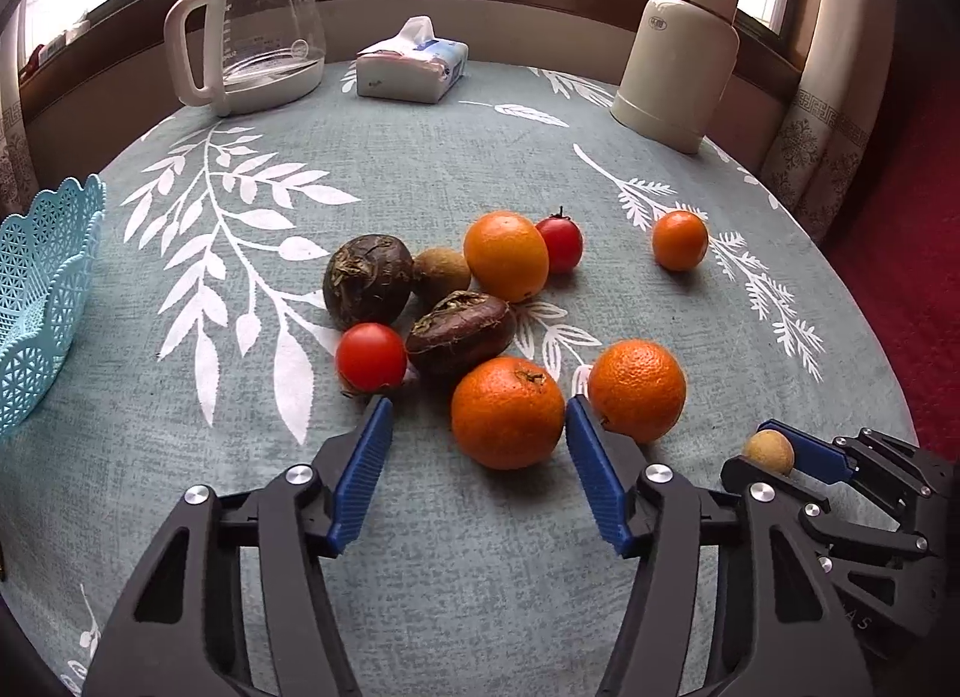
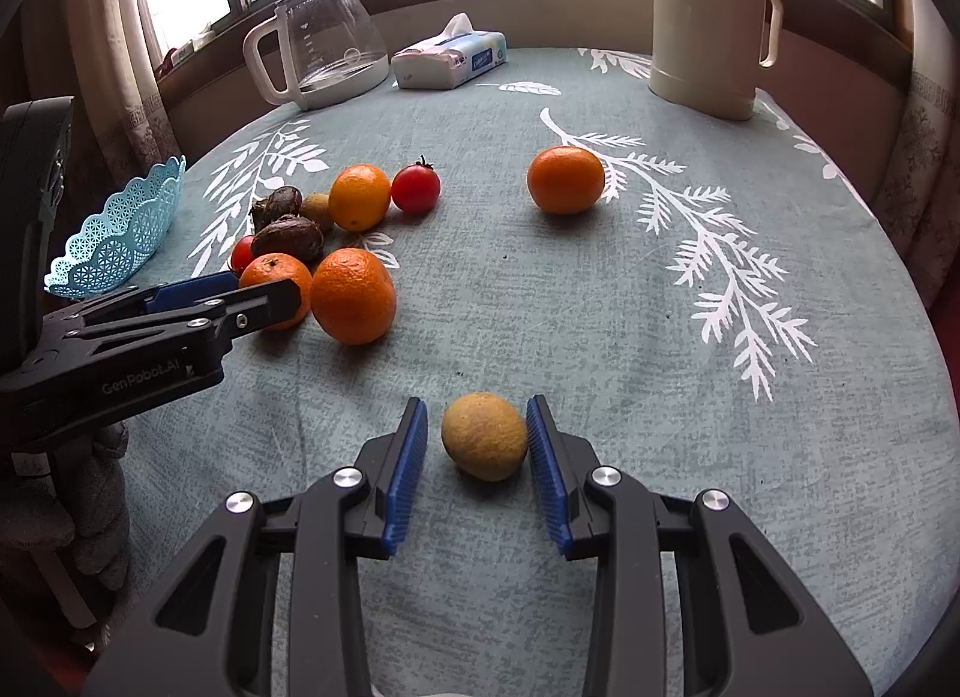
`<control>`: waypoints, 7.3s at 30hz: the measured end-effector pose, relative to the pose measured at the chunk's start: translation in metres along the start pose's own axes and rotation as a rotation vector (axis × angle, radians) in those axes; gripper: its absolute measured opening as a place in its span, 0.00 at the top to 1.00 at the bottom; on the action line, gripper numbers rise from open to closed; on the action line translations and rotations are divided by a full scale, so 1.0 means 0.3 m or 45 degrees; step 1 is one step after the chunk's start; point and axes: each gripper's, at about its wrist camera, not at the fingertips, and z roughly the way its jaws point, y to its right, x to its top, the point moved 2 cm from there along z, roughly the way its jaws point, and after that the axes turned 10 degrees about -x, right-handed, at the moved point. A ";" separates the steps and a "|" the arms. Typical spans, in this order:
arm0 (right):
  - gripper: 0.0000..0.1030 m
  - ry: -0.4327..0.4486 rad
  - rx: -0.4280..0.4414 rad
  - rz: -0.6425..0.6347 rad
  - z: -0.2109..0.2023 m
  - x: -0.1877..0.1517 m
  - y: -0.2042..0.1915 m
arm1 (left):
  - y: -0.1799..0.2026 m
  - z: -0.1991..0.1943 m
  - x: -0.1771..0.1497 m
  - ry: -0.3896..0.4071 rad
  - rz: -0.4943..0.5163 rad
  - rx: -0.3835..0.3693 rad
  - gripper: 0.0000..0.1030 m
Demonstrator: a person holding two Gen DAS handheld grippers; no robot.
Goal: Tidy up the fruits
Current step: 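Grasp the large orange with the left tool while the right tool grasps the yellow round fruit, then carry the orange into the blue basket with the left tool while the right tool drops the yellow fruit there, then move the right tool back to a large orange and close on it, then lift the orange with the right tool while the left tool grasps a dark brown fruit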
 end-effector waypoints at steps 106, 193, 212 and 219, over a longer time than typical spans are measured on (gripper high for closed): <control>0.33 0.164 0.479 0.004 -0.060 0.319 -0.785 | -0.712 -0.791 0.057 0.654 -0.411 0.626 0.03; 0.61 0.073 -0.091 0.439 0.071 0.137 0.024 | -0.186 -0.245 0.046 0.201 -0.044 0.204 0.03; 0.61 0.101 -0.082 0.513 0.058 0.118 0.055 | -0.032 0.009 0.027 -0.023 0.019 0.034 0.23; 0.61 0.096 -0.072 0.517 0.059 0.118 0.055 | -0.040 0.048 0.037 -0.040 -0.020 0.017 0.27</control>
